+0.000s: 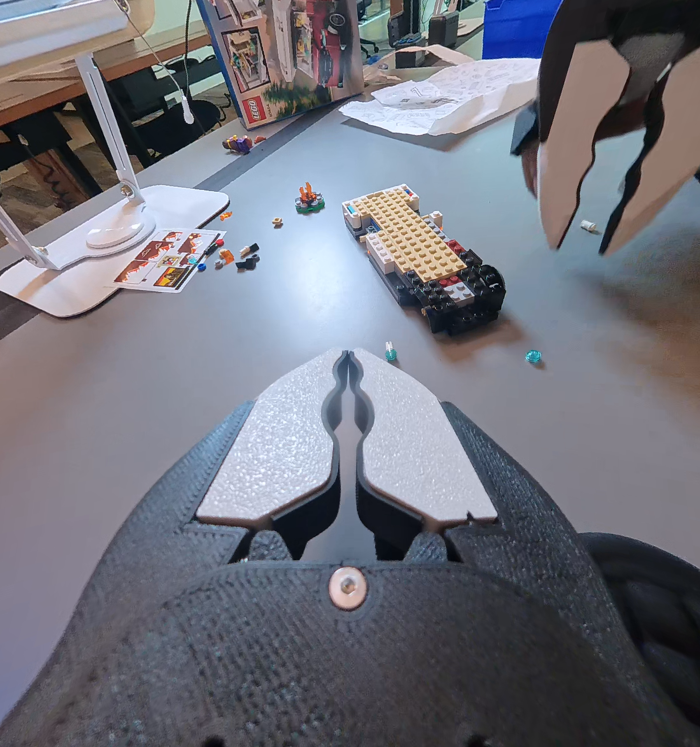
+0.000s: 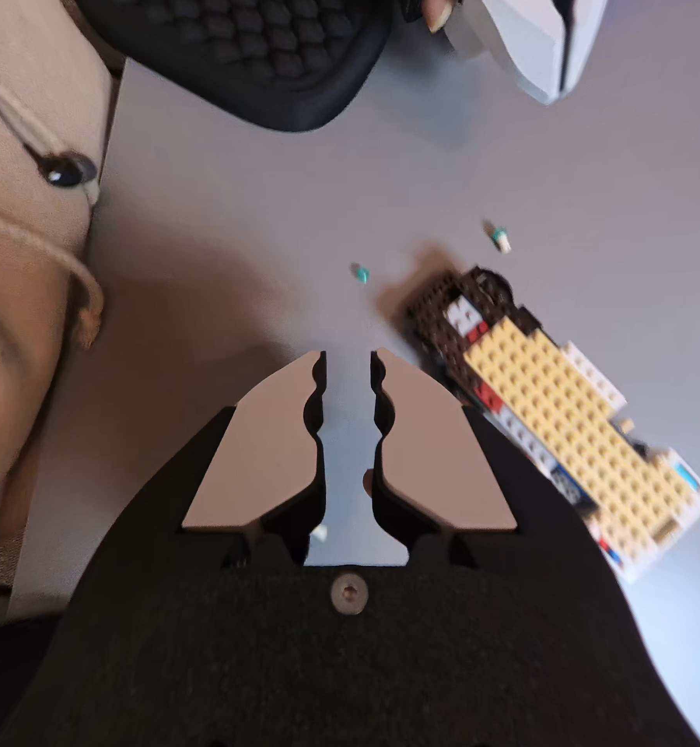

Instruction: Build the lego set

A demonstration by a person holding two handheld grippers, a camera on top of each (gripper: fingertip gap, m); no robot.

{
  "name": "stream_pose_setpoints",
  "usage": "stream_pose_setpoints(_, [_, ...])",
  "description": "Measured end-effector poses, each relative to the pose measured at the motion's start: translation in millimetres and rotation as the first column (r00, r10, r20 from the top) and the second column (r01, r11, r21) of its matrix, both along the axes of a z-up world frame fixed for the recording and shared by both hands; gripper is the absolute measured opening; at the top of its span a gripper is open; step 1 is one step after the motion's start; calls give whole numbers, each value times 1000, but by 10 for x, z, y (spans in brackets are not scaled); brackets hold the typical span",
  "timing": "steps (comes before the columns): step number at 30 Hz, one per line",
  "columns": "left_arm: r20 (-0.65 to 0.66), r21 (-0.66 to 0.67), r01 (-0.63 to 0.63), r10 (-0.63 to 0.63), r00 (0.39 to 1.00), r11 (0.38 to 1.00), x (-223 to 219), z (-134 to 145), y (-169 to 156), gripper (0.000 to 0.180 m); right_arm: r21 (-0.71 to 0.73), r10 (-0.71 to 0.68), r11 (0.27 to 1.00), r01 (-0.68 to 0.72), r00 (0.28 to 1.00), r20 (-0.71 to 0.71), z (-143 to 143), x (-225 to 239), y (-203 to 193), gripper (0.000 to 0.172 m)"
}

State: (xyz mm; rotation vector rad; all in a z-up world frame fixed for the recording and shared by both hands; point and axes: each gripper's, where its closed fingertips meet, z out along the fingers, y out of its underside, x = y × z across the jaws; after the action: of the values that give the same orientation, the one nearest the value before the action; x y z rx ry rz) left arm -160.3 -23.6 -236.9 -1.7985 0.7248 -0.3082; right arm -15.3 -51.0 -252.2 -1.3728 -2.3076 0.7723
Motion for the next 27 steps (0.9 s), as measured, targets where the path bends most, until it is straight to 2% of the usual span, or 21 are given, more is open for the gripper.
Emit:
stream_pose_setpoints(4, [-6,-5,2,-2,1000,1000,6,-11,1,0,-28,-64,997,68,992,107,-64,587,255,18])
stream_pose_setpoints(8, [-6,-11,-1,1,1000,1000,2,-17,10,0,-64,-69,995,78,989,134,-205,895,239,17])
stream_pose_setpoints(14, [13,-18,-14,15,1000,1000,-23,-8,28,0,-15,-55,998,57,992,113,-311,863,265,16])
stream_pose_setpoints(21, [17,-15,-16,16,1000,1000,-29,0,26,0,-5,-5,1000,6,986,168,-354,841,232,10])
stream_pose_setpoints(27, [15,-17,-8,8,1000,1000,-19,-5,19,0,7,-28,1000,27,985,169,-355,862,197,10])
